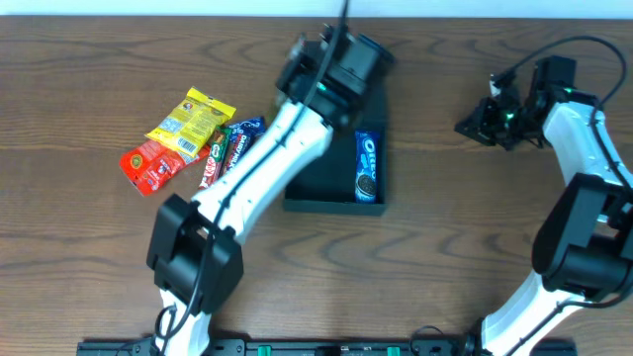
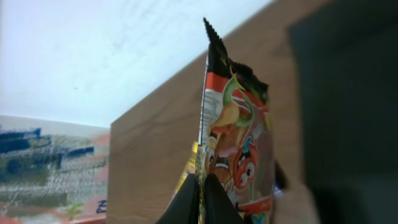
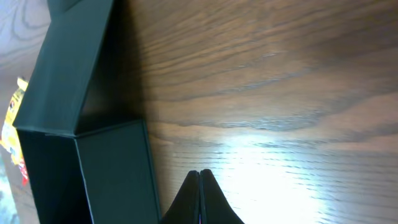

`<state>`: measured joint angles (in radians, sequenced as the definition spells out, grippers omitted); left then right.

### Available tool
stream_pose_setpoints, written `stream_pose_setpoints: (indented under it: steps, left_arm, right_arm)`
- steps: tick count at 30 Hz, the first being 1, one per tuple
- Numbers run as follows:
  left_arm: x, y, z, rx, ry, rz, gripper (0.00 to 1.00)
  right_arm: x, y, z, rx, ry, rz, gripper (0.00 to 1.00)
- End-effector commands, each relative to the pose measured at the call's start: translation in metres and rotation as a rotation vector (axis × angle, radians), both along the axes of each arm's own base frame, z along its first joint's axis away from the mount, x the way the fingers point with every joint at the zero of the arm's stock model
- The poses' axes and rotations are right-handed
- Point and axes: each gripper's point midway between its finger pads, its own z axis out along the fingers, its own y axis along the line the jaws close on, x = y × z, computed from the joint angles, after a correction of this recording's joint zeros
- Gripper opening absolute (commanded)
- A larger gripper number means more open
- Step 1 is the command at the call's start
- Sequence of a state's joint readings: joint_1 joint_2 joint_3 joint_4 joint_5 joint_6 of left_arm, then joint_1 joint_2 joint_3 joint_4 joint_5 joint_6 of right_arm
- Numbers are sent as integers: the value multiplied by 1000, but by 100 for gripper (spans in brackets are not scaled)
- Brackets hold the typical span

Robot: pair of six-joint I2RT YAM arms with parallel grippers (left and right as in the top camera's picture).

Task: Pack container
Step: 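Carry the black packet into the box beside the Oreo pack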

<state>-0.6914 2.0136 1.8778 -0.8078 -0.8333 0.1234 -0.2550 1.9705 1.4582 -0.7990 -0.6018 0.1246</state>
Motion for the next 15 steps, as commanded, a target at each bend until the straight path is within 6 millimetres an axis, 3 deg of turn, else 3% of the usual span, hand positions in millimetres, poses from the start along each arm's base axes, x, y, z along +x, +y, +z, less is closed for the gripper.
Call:
stream_pose_setpoints:
  steps: [1, 6, 10, 15]
  left_arm:
    - [-24, -23, 2, -105, -9, 17, 6]
    - [-56, -50, -11, -173, 24, 23, 6]
    - [-67, -57, -25, -173, 59, 31, 6]
    - [-70, -59, -58, -141, 130, 55, 6]
  right_arm:
    - [4, -12, 6, 5, -9, -32, 2]
    - [0, -17, 7, -6, -16, -15, 2]
    - [0, -17, 7, -4, -13, -16, 1]
    - [-1, -16, 7, 0, -9, -15, 1]
